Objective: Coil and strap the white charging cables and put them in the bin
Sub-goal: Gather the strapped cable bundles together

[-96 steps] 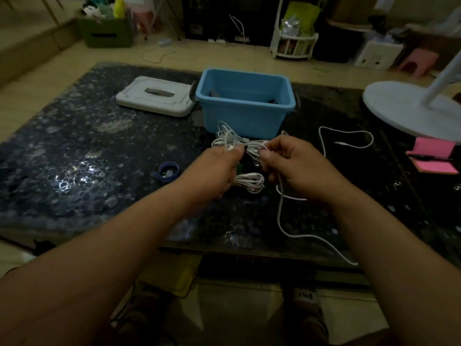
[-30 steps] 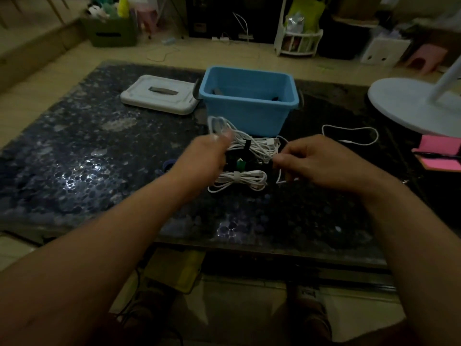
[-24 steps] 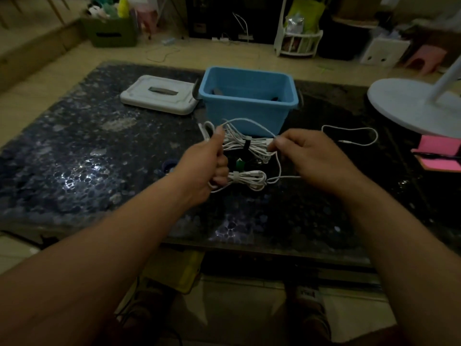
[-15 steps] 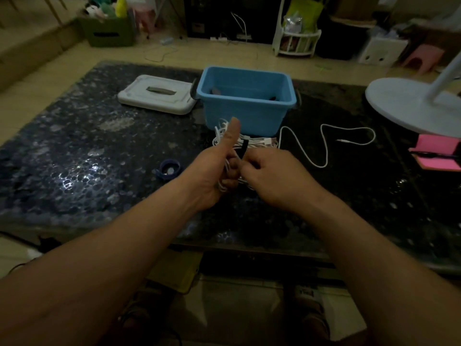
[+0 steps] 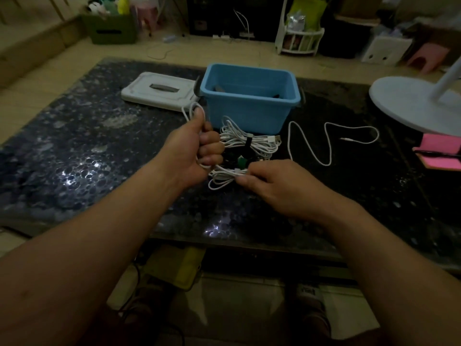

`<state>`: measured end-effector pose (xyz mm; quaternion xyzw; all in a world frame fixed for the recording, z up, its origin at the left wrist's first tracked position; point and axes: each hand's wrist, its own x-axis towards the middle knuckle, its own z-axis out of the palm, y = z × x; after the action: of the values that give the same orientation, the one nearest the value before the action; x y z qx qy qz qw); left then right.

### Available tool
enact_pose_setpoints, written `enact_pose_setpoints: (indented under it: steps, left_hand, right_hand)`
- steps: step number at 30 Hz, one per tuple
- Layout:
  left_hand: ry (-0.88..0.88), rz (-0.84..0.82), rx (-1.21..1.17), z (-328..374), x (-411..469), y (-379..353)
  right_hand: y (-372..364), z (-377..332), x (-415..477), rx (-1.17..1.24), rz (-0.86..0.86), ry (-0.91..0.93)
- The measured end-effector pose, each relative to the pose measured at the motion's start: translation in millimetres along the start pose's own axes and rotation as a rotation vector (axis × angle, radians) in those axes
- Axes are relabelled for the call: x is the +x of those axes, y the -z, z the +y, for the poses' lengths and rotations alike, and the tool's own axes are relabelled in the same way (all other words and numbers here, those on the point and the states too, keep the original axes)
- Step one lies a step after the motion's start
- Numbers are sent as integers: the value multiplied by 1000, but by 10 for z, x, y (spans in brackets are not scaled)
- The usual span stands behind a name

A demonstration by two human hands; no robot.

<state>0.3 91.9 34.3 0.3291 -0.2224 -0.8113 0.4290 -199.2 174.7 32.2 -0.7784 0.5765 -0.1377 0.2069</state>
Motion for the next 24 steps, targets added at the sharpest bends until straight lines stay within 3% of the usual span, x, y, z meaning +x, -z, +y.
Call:
enact_pose_setpoints:
  steps: [5, 8, 13, 22, 24]
  left_hand:
    - [-58, 91, 227, 141, -32, 74]
    - [-75, 110, 495, 70, -64, 79]
    - [-9, -80, 826, -256, -178, -67]
    - [-96, -231, 1079, -350, -224, -114]
    - [-114, -248, 1041, -370, -207, -104]
  right_hand:
    - [155, 266, -10, -3, 78, -68]
    - [270, 342, 21, 117, 87, -123]
    - [221, 228, 134, 194, 158, -101]
    - [187, 270, 116, 50, 354, -214]
    - [186, 283, 100, -1, 356, -224]
